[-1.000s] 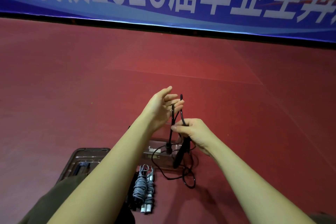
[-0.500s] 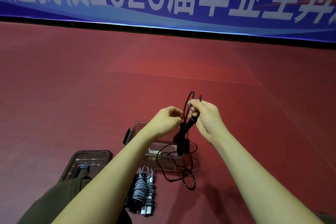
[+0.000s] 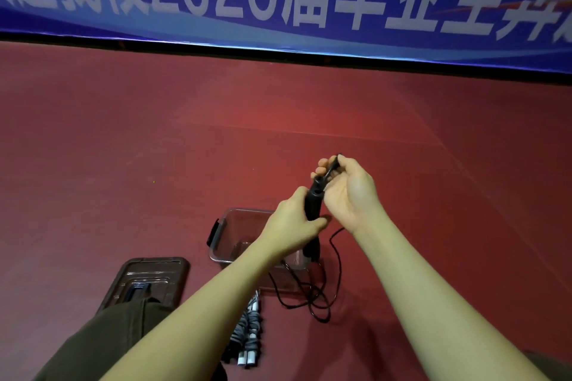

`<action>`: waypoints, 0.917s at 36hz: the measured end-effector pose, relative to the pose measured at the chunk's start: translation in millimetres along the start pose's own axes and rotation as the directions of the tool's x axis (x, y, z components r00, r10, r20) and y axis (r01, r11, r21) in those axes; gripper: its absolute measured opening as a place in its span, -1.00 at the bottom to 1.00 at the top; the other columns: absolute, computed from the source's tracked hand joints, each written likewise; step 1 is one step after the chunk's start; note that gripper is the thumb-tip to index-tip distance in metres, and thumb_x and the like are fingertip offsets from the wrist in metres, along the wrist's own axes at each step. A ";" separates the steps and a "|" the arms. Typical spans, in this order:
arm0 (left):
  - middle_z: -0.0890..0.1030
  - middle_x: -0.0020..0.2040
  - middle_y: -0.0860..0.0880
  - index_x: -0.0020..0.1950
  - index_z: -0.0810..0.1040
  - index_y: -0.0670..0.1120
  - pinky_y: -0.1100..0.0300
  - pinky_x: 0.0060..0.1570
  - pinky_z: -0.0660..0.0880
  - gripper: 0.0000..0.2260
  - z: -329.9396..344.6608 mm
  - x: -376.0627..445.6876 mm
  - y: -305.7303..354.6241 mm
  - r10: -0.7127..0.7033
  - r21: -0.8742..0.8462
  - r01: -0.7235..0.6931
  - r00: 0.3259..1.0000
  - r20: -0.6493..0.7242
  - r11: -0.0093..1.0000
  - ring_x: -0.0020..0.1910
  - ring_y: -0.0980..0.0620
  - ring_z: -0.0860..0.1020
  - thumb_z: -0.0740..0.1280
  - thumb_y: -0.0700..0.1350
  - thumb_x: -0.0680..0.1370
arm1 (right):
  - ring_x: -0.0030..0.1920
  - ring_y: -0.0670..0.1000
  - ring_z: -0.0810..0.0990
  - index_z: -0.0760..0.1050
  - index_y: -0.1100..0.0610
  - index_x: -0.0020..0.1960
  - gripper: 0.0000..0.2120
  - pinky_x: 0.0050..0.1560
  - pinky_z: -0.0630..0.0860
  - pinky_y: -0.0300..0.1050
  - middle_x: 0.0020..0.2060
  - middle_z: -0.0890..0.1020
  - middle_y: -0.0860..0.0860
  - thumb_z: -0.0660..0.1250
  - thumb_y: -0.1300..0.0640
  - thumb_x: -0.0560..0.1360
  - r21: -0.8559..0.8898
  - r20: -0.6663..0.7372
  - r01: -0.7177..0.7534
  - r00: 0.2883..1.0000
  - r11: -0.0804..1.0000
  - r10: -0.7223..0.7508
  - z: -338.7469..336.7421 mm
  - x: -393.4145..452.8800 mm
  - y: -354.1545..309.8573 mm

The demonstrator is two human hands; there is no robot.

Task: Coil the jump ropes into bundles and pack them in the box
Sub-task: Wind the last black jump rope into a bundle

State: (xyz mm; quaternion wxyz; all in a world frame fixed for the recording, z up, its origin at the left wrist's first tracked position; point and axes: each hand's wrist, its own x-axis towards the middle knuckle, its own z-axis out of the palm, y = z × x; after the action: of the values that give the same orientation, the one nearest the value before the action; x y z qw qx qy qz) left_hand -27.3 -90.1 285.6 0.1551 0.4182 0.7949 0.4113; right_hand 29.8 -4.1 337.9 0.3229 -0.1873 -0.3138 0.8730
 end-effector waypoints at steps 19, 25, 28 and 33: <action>0.51 -0.02 -0.05 0.12 0.33 -0.12 0.14 -0.47 0.09 -0.86 -25.5 2.1 1.1 0.182 0.720 -0.023 0.973 -0.144 0.694 -0.10 -0.15 0.55 0.15 -0.14 0.58 | 0.14 -0.06 0.43 0.53 -0.01 0.06 -0.69 0.22 0.14 -0.21 0.03 0.54 -0.16 0.32 0.32 0.42 -0.859 0.511 0.482 0.819 -0.170 -0.260 -29.0 3.7 1.5; 0.57 -0.07 -0.09 -0.05 0.21 -0.09 0.14 -0.31 0.24 -0.88 -33.9 0.7 4.0 0.118 0.680 0.026 0.979 -0.165 0.732 -0.17 -0.15 0.50 0.17 -0.13 0.56 | -0.06 0.05 0.53 0.55 0.07 -0.12 -0.93 -0.07 0.38 -0.11 -0.18 0.62 -0.09 0.42 0.16 0.41 -0.870 0.494 0.447 0.788 -0.209 -0.368 -29.7 -3.9 1.2; 0.55 -0.09 -0.10 -0.04 0.19 -0.11 0.13 -0.30 0.25 -0.85 -35.8 -0.6 5.9 0.103 0.645 0.031 0.980 -0.169 0.764 -0.26 -0.13 0.38 0.18 -0.14 0.55 | -0.16 0.00 0.50 0.47 0.09 -0.16 -0.88 -0.20 0.35 -0.10 -0.21 0.58 -0.09 0.41 0.11 0.44 -0.895 0.446 0.400 0.807 -0.197 -0.387 -28.5 -6.6 1.6; 0.55 -0.10 -0.12 -0.03 0.17 -0.09 0.10 -0.30 0.26 -0.85 -34.1 -2.1 7.8 0.082 0.554 0.034 0.979 -0.185 0.832 -0.26 -0.16 0.36 0.17 -0.15 0.56 | -0.25 -0.05 0.54 0.45 0.11 -0.18 -0.86 -0.18 0.46 -0.21 -0.30 0.58 -0.06 0.40 0.26 0.44 -0.879 0.431 0.475 0.825 0.035 -0.365 -25.0 -5.1 1.7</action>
State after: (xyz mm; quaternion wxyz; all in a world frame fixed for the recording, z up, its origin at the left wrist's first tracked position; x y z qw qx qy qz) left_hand -42.0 -107.2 312.4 -0.0587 0.4115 0.8860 0.2054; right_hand 45.9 2.1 319.1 0.3555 -0.2082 -0.8442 0.3428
